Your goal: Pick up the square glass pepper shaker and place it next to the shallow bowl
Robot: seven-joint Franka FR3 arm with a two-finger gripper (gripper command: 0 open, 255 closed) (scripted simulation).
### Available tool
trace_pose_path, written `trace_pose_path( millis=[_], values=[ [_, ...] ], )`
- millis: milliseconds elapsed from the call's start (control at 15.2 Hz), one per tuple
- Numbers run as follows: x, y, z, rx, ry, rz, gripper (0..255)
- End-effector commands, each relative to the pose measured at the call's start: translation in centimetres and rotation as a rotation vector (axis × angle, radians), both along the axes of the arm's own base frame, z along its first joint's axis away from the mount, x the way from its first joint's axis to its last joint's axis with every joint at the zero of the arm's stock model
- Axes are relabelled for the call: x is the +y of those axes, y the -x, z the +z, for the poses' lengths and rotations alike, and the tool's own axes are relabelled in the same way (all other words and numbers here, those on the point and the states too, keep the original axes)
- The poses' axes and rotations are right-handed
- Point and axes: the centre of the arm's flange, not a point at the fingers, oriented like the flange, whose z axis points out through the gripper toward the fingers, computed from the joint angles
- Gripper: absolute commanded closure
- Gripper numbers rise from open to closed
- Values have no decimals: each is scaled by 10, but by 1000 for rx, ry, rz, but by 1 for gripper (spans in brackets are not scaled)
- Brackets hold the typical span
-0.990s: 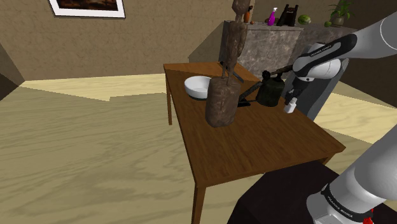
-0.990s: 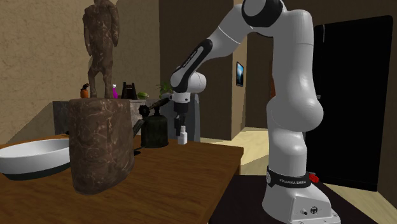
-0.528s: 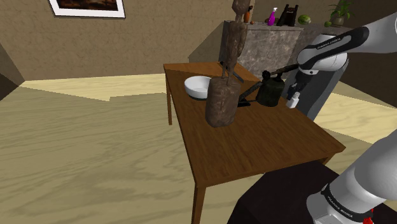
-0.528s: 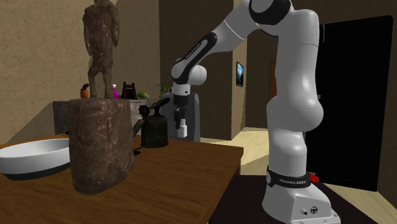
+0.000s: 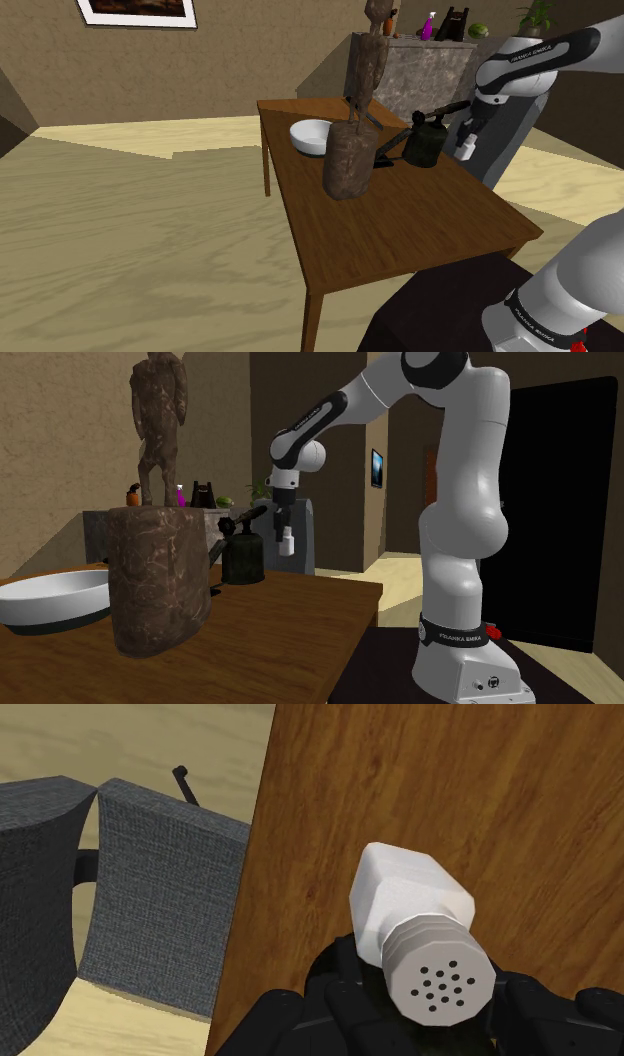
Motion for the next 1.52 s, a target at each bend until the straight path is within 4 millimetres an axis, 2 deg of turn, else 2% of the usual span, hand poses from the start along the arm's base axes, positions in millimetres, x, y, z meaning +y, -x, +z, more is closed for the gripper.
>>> trace_pose_path(
  millis=[0, 924, 1452],
  values=[
    [1, 0, 10, 0, 0, 0, 255],
    [2, 0, 80, 0, 0, 0, 255],
    [84, -66, 80, 0, 0, 0, 255]
  ],
)
